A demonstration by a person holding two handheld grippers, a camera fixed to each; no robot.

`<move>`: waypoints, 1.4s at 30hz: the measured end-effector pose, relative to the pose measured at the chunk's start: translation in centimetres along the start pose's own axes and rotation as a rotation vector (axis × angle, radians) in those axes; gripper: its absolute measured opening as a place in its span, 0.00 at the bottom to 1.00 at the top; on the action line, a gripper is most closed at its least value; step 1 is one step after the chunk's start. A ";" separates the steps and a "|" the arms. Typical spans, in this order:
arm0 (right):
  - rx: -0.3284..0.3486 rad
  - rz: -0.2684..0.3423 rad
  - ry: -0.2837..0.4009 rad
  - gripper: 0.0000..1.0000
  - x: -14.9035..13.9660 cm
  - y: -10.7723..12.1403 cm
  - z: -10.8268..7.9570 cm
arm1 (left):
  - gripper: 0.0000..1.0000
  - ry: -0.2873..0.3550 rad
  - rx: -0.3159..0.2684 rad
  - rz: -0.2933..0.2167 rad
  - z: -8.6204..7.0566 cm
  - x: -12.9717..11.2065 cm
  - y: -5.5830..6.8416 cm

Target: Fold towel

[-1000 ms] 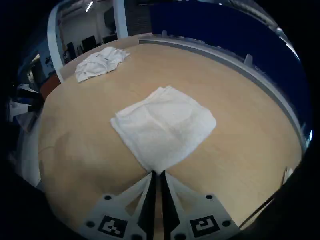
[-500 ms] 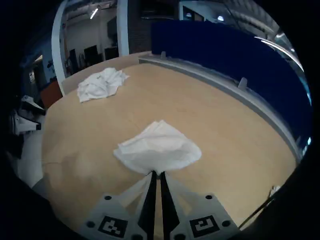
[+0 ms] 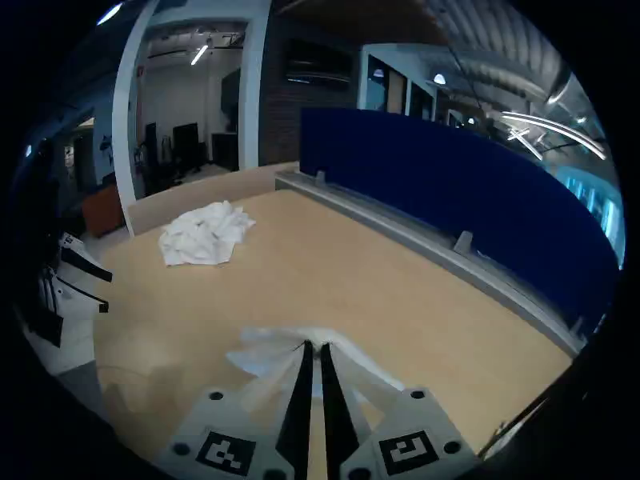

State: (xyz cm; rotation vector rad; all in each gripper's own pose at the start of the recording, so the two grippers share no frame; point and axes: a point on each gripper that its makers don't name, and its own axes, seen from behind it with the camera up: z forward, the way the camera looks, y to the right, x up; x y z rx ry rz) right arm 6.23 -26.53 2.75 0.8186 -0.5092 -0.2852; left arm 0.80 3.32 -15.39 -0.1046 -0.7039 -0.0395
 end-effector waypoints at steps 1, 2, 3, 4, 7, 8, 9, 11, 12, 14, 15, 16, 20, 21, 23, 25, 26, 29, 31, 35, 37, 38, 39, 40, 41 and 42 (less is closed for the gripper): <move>-0.004 -0.001 0.004 0.07 0.2 0.2 -0.3 | 0.91 0.003 -0.003 0.002 0.0 0.2 0.1; -0.008 -0.002 0.008 0.07 0.5 0.4 -0.6 | 0.91 0.007 -0.006 0.003 0.0 0.3 0.2; -0.012 -0.002 0.011 0.07 0.7 0.6 -0.9 | 0.91 0.010 -0.009 0.005 0.1 0.5 0.3; -0.015 -0.003 0.013 0.07 0.9 0.7 -1.2 | 0.91 0.012 -0.012 0.006 0.1 0.6 0.4; -0.026 -0.003 0.017 0.07 1.1 1.3 -2.1 | 0.91 0.020 -0.021 0.011 0.2 1.0 0.7; -0.029 -0.002 0.018 0.07 1.1 1.4 -2.4 | 0.91 0.023 -0.024 0.013 0.2 1.1 0.9; -0.031 -0.001 0.019 0.07 1.1 1.6 -2.6 | 0.91 0.025 -0.027 0.015 0.2 1.2 1.0; -0.037 0.001 0.020 0.07 1.1 2.0 -3.2 | 0.91 0.027 -0.033 0.017 0.2 1.3 1.3; -0.040 0.003 0.021 0.07 1.1 2.2 -3.5 | 0.91 0.029 -0.035 0.018 0.1 1.4 1.4; -0.048 0.006 0.021 0.07 1.0 2.8 -4.1 | 0.91 0.029 -0.040 0.018 0.2 1.4 1.6; -0.051 0.007 0.021 0.07 1.0 3.0 -4.4 | 0.91 0.030 -0.042 0.018 0.2 1.5 1.6; -0.054 0.009 0.020 0.07 0.9 3.3 -4.7 | 0.91 0.029 -0.043 0.018 0.2 1.4 1.7; -0.071 0.014 0.015 0.07 0.6 4.9 -5.9 | 0.91 0.027 -0.049 0.019 0.4 1.4 1.9; -0.075 0.014 0.013 0.07 0.5 5.3 -6.3 | 0.91 0.026 -0.050 0.019 0.5 1.4 1.9; -0.086 0.018 0.009 0.07 0.3 6.4 -6.9 | 0.91 0.024 -0.052 0.022 0.5 1.4 1.9; -0.098 0.023 0.005 0.07 0.0 7.5 -7.7 | 0.91 0.021 -0.052 0.024 0.6 1.3 2.0; -0.104 0.027 0.003 0.07 -0.1 8.1 -8.1 | 0.91 0.020 -0.052 0.026 0.6 1.3 2.0; -0.128 0.034 -0.004 0.07 -0.6 10.2 -9.2 | 0.91 0.015 -0.052 0.030 0.7 1.3 2.1; -0.146 0.037 -0.011 0.07 -1.0 11.8 -9.9 | 0.91 0.011 -0.052 0.031 0.7 1.3 2.2; -0.180 0.043 -0.030 0.07 -1.9 15.1 -11.2 | 0.91 0.004 -0.053 0.032 0.9 1.3 2.4; -0.196 0.046 -0.040 0.07 -2.4 16.9 -11.7 | 0.91 -0.001 -0.052 0.032 1.0 1.2 2.5; -0.204 0.048 -0.045 0.07 -2.7 17.7 -12.0 | 0.91 -0.005 -0.051 0.032 1.0 1.1 2.6; -0.212 0.050 -0.050 0.07 -3.0 18.7 -12.2 | 0.91 -0.009 -0.049 0.031 1.1 1.0 2.6; -0.219 0.052 -0.057 0.07 -3.3 19.4 -12.4 | 0.91 -0.010 -0.046 0.031 1.1 1.0 2.6; -0.226 0.054 -0.063 0.07 -3.5 20.2 -12.6 | 0.91 -0.012 -0.043 0.031 1.2 1.0 2.6; -0.234 0.056 -0.070 0.07 -3.8 21.1 -12.8 | 0.91 -0.014 -0.039 0.031 1.3 0.9 2.6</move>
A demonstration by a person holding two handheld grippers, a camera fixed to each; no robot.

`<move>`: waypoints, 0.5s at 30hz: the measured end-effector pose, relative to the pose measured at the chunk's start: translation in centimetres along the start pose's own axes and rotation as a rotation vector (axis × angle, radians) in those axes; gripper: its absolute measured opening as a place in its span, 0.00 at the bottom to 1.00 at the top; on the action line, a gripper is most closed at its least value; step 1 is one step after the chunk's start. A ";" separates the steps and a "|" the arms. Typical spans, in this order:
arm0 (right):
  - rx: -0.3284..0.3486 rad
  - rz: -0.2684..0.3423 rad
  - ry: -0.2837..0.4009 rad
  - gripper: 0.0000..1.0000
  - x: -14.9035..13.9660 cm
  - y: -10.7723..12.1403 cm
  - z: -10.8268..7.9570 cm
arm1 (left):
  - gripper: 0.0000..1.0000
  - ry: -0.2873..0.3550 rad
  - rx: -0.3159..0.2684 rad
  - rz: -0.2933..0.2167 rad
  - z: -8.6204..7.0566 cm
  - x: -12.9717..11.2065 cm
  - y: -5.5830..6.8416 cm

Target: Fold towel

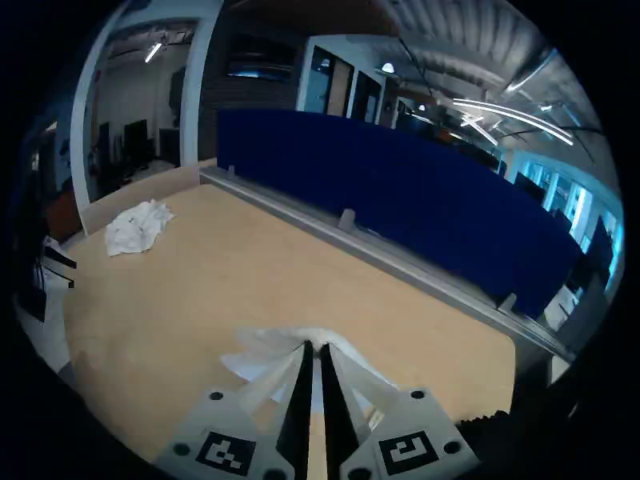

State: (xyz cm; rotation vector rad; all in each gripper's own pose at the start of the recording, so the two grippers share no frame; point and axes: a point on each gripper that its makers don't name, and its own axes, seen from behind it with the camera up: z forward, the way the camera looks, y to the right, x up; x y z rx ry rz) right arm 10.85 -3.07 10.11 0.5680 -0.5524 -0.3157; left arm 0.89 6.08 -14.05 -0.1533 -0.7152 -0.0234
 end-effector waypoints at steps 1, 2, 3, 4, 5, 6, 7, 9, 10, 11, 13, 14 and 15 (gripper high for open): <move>-0.007 0.001 -0.006 0.07 -0.2 0.8 0.0 | 0.91 -0.001 0.002 0.000 0.0 0.0 0.0; -0.014 0.002 -0.011 0.07 -0.4 1.6 -0.1 | 0.91 -0.002 0.004 -0.001 0.0 0.0 0.1; -0.021 0.003 -0.017 0.07 -0.6 2.5 -0.1 | 0.91 -0.004 0.006 -0.001 0.0 0.0 0.1; -0.030 0.004 -0.024 0.07 -0.8 3.3 -0.1 | 0.91 -0.005 0.007 -0.001 0.0 0.0 0.2; -0.038 0.004 -0.031 0.07 -1.1 4.2 0.0 | 0.91 -0.005 0.008 -0.001 0.0 0.0 0.3; -0.048 0.005 -0.038 0.07 -1.3 5.1 0.0 | 0.91 -0.007 0.010 -0.001 0.0 0.0 0.3; -0.056 0.006 -0.044 0.07 -1.5 5.9 0.1 | 0.91 -0.008 0.012 -0.001 0.0 0.0 0.3; -0.074 0.009 -0.055 0.07 -1.9 7.6 0.2 | 0.91 -0.011 0.018 0.000 0.0 -0.1 0.3; -0.080 0.011 -0.058 0.07 -2.0 8.3 0.3 | 0.91 -0.013 0.020 0.000 0.0 -0.1 0.3; -0.086 0.013 -0.062 0.07 -2.1 9.0 0.4 | 0.91 -0.015 0.023 0.000 0.0 -0.1 0.3; -0.099 0.015 -0.070 0.07 -2.2 10.4 0.6 | 0.91 -0.018 0.027 -0.001 -0.1 -0.2 0.4; -0.104 0.015 -0.075 0.07 -2.2 11.0 0.7 | 0.91 -0.020 0.029 -0.001 -0.2 -0.2 0.4; -0.110 0.015 -0.080 0.07 -2.3 11.6 0.8 | 0.91 -0.022 0.031 -0.002 -0.2 -0.3 0.4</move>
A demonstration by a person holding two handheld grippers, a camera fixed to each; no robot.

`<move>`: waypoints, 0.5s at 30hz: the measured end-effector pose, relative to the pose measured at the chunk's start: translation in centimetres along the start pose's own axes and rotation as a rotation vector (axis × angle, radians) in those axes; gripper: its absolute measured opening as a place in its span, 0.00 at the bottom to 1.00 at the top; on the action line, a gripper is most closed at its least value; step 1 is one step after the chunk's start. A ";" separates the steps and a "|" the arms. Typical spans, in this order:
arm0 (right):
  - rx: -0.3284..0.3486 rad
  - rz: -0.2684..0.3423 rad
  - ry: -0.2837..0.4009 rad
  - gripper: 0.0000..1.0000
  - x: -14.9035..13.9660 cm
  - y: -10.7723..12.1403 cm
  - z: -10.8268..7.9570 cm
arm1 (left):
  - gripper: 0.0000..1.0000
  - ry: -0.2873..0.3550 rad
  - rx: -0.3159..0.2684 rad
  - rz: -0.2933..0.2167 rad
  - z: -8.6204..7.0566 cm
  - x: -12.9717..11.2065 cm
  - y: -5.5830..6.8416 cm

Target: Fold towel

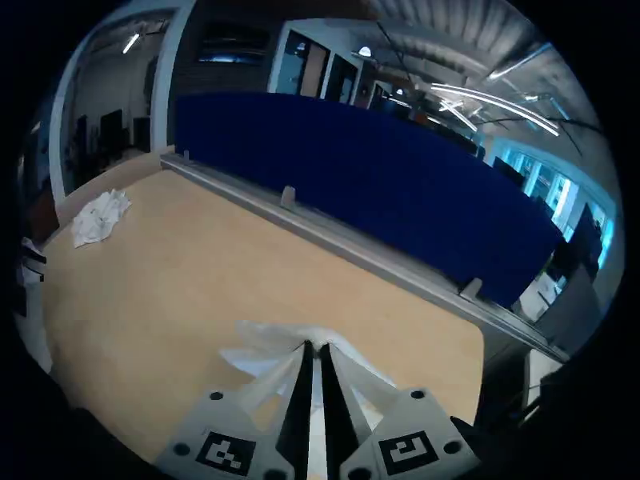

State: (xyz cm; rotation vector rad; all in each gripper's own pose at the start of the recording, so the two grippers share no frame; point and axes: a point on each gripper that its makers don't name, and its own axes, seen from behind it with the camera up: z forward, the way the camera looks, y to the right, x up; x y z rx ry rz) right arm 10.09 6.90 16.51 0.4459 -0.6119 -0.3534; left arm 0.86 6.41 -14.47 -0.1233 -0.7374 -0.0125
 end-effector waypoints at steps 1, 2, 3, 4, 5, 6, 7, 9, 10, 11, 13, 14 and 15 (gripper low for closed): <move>-0.006 -0.002 -0.006 0.07 -0.1 0.5 0.2 | 0.91 -0.002 0.002 -0.001 0.0 0.0 0.0; -0.011 -0.003 -0.011 0.07 -0.2 1.0 0.4 | 0.91 -0.003 0.005 -0.002 -0.1 -0.1 0.0; -0.017 -0.005 -0.017 0.07 -0.3 1.6 0.6 | 0.91 -0.005 0.007 -0.004 -0.1 -0.1 0.0; -0.021 -0.003 -0.022 0.07 -0.4 2.0 0.7 | 0.91 -0.006 0.009 -0.005 -0.1 -0.2 0.0; -0.025 -0.002 -0.026 0.07 -0.6 2.4 0.9 | 0.91 -0.007 0.010 -0.007 -0.1 -0.2 0.1; -0.029 0.000 -0.031 0.07 -0.7 2.8 1.1 | 0.91 -0.008 0.012 -0.008 -0.1 -0.3 0.1; -0.031 0.003 -0.035 0.07 -0.9 3.2 1.3 | 0.91 -0.010 0.012 -0.009 -0.2 -0.3 0.1; -0.035 0.010 -0.043 0.07 -1.2 3.8 1.6 | 0.91 -0.012 0.013 -0.011 -0.2 -0.4 0.2; -0.037 0.012 -0.047 0.07 -1.4 4.1 1.8 | 0.91 -0.013 0.015 -0.011 -0.2 -0.4 0.2; -0.039 0.015 -0.050 0.07 -1.5 4.3 2.0 | 0.91 -0.014 0.016 -0.010 -0.2 -0.4 0.3; -0.040 0.019 -0.056 0.07 -1.8 4.6 2.3 | 0.91 -0.015 0.019 -0.009 -0.2 -0.4 0.3; -0.040 0.021 -0.058 0.07 -1.9 4.7 2.5 | 0.91 -0.016 0.019 -0.008 -0.2 -0.4 0.3; -0.040 0.022 -0.060 0.07 -2.0 4.8 2.7 | 0.91 -0.017 0.020 -0.007 -0.2 -0.4 0.3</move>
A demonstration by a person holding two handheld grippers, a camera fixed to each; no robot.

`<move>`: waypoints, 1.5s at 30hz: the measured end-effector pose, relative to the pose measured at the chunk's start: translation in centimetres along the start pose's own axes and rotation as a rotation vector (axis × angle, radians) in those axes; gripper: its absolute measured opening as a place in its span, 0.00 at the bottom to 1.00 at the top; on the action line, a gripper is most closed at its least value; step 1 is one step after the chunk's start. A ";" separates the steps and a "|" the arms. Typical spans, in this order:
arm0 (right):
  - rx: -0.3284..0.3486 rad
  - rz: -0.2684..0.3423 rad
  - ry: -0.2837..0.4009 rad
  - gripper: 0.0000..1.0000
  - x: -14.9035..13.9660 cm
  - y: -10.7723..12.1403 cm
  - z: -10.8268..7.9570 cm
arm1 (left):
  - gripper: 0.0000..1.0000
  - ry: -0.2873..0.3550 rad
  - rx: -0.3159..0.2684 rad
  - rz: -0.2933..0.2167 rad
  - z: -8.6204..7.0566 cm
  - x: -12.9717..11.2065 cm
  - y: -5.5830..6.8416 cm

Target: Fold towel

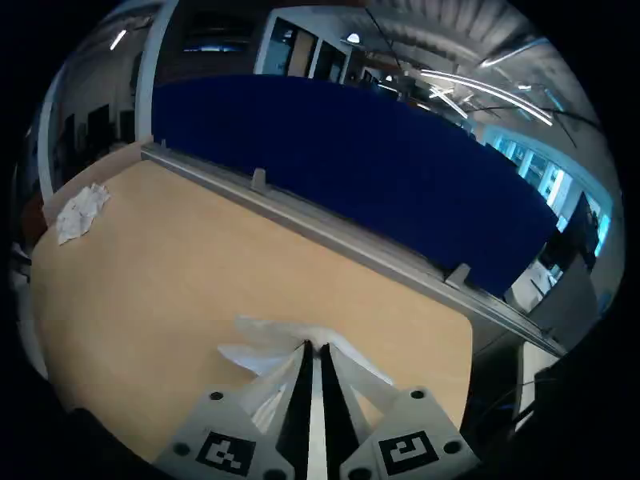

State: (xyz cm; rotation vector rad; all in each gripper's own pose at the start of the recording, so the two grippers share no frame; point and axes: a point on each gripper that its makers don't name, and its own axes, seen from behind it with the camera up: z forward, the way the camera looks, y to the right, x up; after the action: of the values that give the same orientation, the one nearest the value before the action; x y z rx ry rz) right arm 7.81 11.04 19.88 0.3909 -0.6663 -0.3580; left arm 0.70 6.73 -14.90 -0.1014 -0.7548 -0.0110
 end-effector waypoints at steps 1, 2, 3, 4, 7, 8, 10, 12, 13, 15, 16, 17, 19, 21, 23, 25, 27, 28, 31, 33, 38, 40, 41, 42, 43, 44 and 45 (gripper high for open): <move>0.000 0.001 0.001 0.07 0.0 0.0 0.1 | 0.91 -0.001 0.001 0.000 0.0 0.0 0.0; 0.000 0.002 0.002 0.07 0.0 0.1 0.2 | 0.91 -0.002 0.002 0.001 0.1 0.0 0.0; 0.000 0.003 0.002 0.07 0.1 0.1 0.3 | 0.91 -0.003 0.003 0.001 0.1 0.0 0.0; 0.000 0.003 0.004 0.07 0.2 0.2 0.4 | 0.91 -0.004 0.004 0.002 0.1 0.1 0.1; -0.001 0.005 0.010 0.07 0.6 0.4 0.6 | 0.91 -0.004 0.005 0.003 0.2 0.2 0.2; -0.001 0.005 0.012 0.07 0.7 0.5 0.7 | 0.91 -0.004 0.005 0.003 0.2 0.3 0.2; -0.001 0.005 0.013 0.07 0.9 0.7 0.8 | 0.91 -0.004 0.005 0.004 0.2 0.4 0.3; 0.000 0.005 0.012 0.07 0.8 0.9 1.0 | 0.91 -0.004 0.005 0.004 0.2 0.4 0.4; 0.000 0.006 0.007 0.07 0.6 0.9 1.0 | 0.91 -0.005 0.004 0.005 0.3 0.4 0.5; 0.000 0.008 -0.003 0.07 0.1 0.9 1.0 | 0.91 -0.006 0.002 0.005 0.3 0.5 0.7; 0.001 0.011 -0.008 0.07 -0.3 0.9 0.9 | 0.91 -0.006 0.001 0.005 0.3 0.4 0.7; 0.002 0.014 -0.013 0.07 -0.7 0.8 0.8 | 0.91 -0.006 -0.001 0.006 0.4 0.4 0.8; 0.006 0.023 -0.022 0.07 -1.7 0.6 0.5 | 0.91 -0.006 -0.003 0.006 0.5 0.4 0.9; 0.011 0.034 -0.030 0.07 -2.8 0.3 0.1 | 0.91 -0.007 -0.005 0.007 0.6 0.4 1.0; 0.016 0.042 -0.040 0.07 -3.8 0.1 -0.4 | 0.91 -0.008 -0.008 0.007 0.7 0.4 1.1; 0.018 0.048 -0.052 0.07 -5.0 -0.1 -0.9 | 0.91 -0.008 -0.011 0.009 0.8 0.5 1.3; 0.018 0.049 -0.064 0.07 -6.1 -0.3 -1.5 | 0.91 -0.009 -0.015 0.011 0.8 0.5 1.5; 0.016 0.050 -0.071 0.07 -6.7 -0.3 -1.7 | 0.91 -0.009 -0.016 0.013 0.8 0.5 1.5; 0.009 0.054 -0.093 0.07 -8.7 -0.3 -2.4 | 0.91 -0.009 -0.019 0.018 0.7 0.5 1.7; 0.005 0.060 -0.111 0.07 -10.2 -0.3 -2.8 | 0.91 -0.010 -0.022 0.021 0.7 0.5 1.9; -0.016 0.066 -0.167 0.07 -14.0 -0.2 -3.5 | 0.91 -0.011 -0.026 0.025 0.8 0.5 2.1; -0.036 0.072 -0.194 0.07 -15.8 0.0 -3.6 | 0.91 -0.012 -0.027 0.028 0.9 0.5 2.1; -0.045 0.078 -0.207 0.07 -16.6 0.1 -3.6 | 0.91 -0.012 -0.027 0.030 0.9 0.5 2.1; -0.056 0.085 -0.221 0.07 -17.5 0.2 -3.6 | 0.91 -0.012 -0.027 0.032 0.9 0.6 2.1; -0.063 0.098 -0.233 0.07 -18.2 0.2 -3.6 | 0.91 -0.013 -0.027 0.034 1.0 0.6 2.0; -0.071 0.111 -0.245 0.07 -19.0 0.2 -3.6 | 0.91 -0.013 -0.026 0.035 1.0 0.6 2.0; -0.079 0.125 -0.259 0.07 -19.8 0.2 -3.6 | 0.91 -0.013 -0.025 0.037 1.0 0.6 2.0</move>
State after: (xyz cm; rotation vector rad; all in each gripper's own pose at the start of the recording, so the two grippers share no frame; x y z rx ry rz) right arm -4.28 20.69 7.05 0.2282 -0.9222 -0.3176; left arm 0.54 8.80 -13.97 -0.1397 -0.7662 0.0154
